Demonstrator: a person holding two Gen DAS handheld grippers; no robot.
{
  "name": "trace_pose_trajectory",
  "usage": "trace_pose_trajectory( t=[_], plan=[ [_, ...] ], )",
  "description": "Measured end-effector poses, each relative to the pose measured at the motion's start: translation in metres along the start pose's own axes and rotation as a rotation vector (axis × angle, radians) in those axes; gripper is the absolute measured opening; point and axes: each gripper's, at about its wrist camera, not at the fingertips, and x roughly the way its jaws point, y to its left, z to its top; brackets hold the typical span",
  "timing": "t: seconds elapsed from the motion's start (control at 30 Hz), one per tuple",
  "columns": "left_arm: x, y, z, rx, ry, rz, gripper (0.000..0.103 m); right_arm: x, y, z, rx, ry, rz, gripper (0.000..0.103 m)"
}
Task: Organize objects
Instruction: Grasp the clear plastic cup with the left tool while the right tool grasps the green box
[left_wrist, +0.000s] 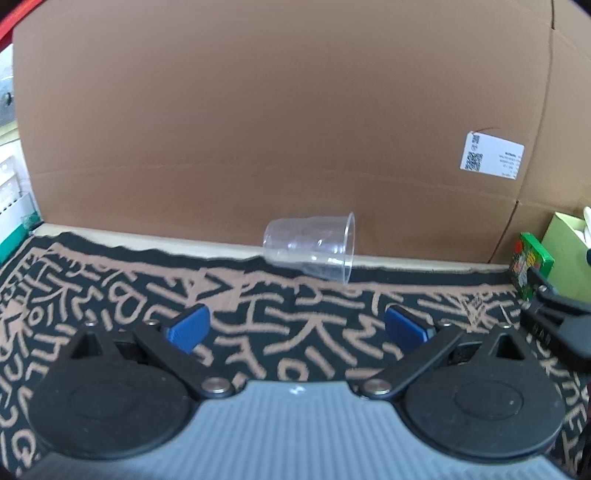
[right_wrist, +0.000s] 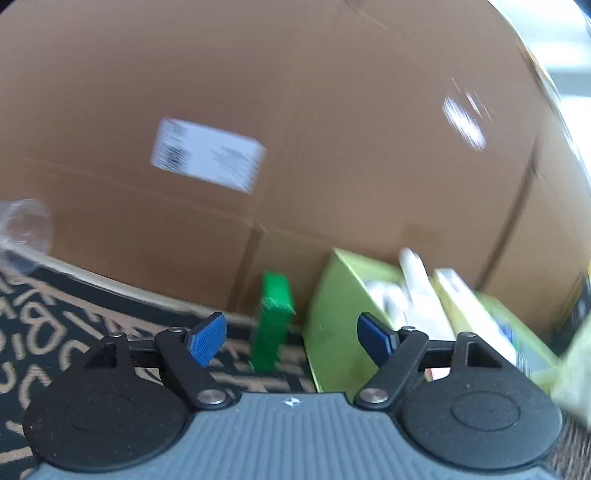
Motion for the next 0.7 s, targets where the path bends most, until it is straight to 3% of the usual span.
trace_pose_trajectory(
  t=[0.07, 0.23, 0.37, 0.5, 0.57, 0.67, 0.7],
  plan=[
    [0.010, -0.005, 0.008, 0.005, 0.007, -0.010, 0.103, -0.002, 0.014, 0.005, -0.074, -0.035, -0.008, 0.081],
    [0.032, -0.016, 0.023, 0.013, 0.001, -0.005, 0.103, 0.030, 0.025, 0.018, -0.094, 0.060, 0.007, 0.081],
    [0.050, -0.019, 0.032, -0.001, 0.012, -0.002, 0.090, 0.046, 0.025, 0.014, -0.104, 0.123, 0.102, 0.080],
    [0.065, -0.015, 0.031, -0.024, 0.039, -0.006, 0.072, 0.016, 0.011, 0.003, -0.084, -0.032, 0.394, 0.073],
    [0.071, -0.010, 0.031, -0.045, 0.051, -0.010, 0.062, 0.001, 0.006, 0.001, -0.100, -0.082, 0.386, 0.073],
    [0.078, -0.003, 0.031, -0.085, 0.079, -0.032, 0.045, 0.001, -0.002, 0.001, -0.054, -0.039, 0.356, 0.075],
    [0.080, -0.003, 0.032, -0.089, 0.090, -0.034, 0.044, 0.006, -0.004, 0.001, -0.027, -0.011, 0.361, 0.075]
  ],
)
